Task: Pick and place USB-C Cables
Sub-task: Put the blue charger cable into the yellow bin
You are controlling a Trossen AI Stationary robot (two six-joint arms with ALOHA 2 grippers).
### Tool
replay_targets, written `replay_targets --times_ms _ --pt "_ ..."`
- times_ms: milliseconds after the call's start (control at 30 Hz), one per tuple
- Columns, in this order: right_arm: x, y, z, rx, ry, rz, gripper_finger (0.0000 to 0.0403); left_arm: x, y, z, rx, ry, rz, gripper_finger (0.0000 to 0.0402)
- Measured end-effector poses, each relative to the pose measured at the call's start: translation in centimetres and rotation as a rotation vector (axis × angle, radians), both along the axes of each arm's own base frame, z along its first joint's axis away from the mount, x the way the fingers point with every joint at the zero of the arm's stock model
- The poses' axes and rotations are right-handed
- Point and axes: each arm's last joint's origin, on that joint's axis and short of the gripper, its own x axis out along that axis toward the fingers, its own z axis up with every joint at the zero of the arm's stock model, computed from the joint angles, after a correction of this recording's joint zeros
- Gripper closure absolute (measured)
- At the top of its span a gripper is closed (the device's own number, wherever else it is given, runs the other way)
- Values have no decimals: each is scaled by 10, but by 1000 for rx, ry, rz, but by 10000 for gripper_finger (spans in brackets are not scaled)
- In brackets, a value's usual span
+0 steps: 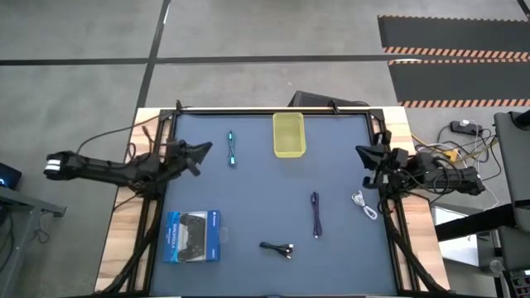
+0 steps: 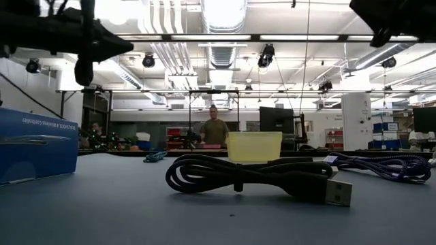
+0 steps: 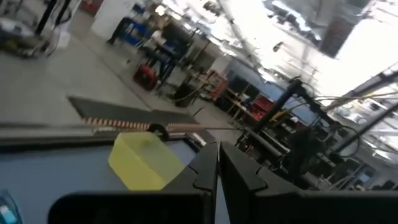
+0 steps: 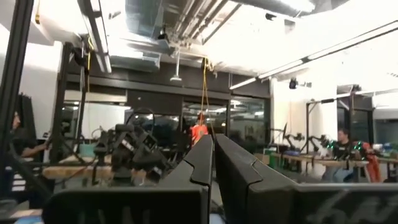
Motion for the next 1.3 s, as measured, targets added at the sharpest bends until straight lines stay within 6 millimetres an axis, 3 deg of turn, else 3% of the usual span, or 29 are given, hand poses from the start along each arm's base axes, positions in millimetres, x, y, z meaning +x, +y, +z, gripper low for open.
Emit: replay_targets --times_ms 300,733,1000,1300 --pt "-2 0 10 6 50 -6 394 53 -1 7 -142 66 42 400" --pt "-7 0 22 45 159 8 394 116 0 -5 -328 223 120 401" --pt "-8 0 21 79 200 20 394 134 6 4 -399 395 171 402" --pt "-6 0 14 136 265 36 394 138 22 13 -512 643 297 402"
